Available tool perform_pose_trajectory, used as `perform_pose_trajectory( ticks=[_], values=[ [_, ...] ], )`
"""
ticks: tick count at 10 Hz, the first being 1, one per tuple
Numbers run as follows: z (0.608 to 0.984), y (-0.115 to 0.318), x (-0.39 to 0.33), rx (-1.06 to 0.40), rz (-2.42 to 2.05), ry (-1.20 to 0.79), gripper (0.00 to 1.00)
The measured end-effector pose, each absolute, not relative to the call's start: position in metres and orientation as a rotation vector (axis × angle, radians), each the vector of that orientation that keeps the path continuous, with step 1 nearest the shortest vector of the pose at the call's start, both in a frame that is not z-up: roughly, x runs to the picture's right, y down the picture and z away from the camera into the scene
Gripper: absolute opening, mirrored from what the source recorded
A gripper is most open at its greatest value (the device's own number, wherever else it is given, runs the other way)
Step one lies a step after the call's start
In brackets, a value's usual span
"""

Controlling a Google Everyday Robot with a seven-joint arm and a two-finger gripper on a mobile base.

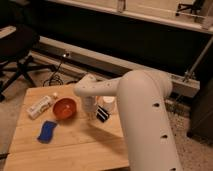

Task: Push the eraser across the table

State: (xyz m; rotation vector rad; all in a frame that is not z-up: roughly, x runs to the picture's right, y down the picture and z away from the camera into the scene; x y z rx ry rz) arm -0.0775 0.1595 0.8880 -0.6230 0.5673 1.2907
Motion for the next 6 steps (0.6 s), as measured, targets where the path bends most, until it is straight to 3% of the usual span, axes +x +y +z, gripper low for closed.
perform_pose_trajectory(
  ticks=[6],
  values=[
    [0.904, 0.132, -0.038, -0.621, 1.353, 0.594, 0.00]
  ],
)
